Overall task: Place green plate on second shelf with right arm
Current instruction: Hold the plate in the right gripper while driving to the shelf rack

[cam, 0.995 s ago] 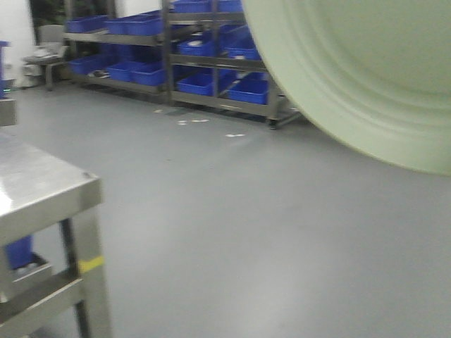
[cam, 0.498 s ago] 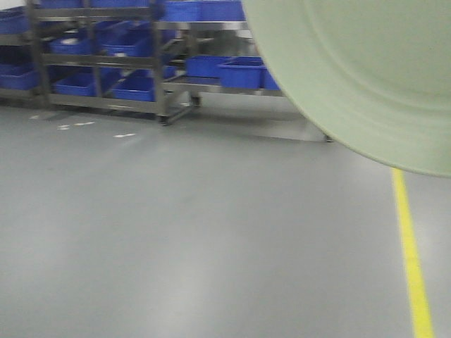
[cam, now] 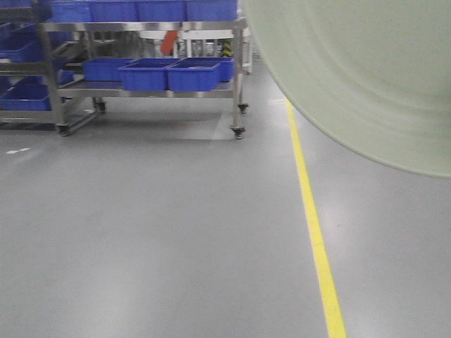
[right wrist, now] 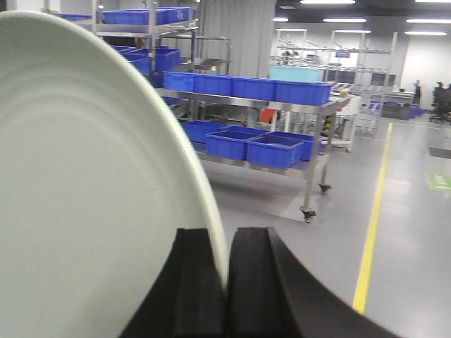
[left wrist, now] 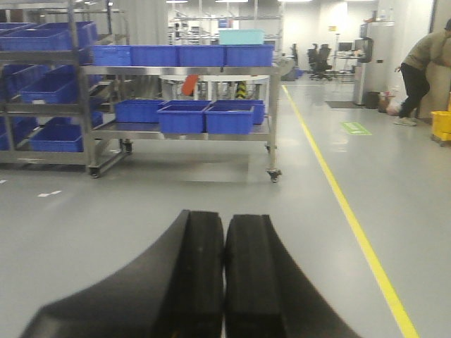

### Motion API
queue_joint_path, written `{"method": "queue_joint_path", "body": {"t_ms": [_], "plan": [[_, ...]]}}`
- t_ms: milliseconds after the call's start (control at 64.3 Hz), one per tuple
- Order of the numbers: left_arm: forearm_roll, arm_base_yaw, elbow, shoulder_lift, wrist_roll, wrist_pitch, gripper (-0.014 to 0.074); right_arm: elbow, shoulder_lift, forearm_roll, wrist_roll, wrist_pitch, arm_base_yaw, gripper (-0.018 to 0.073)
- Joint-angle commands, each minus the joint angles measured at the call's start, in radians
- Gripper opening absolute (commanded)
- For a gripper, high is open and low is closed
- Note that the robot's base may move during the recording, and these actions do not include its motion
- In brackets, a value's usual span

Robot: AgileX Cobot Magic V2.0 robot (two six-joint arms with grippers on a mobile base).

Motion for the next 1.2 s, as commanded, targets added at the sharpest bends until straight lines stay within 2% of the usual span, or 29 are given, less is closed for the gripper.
{"method": "queue_joint_path", "body": {"t_ms": [0,1182], "plan": [[-0.004,-0.006,0.042,-0.018,-0.006,-0.082,0.013,-0.03,0.007,0.001,0.005,-0.118,-0.001,0.0053],[-0.004,-0.006,0.042,-0.018,-0.006,-0.082,0.013,-0.03,0.007,0.001,0.005,-0.119,-0.001,0.0053]]}}
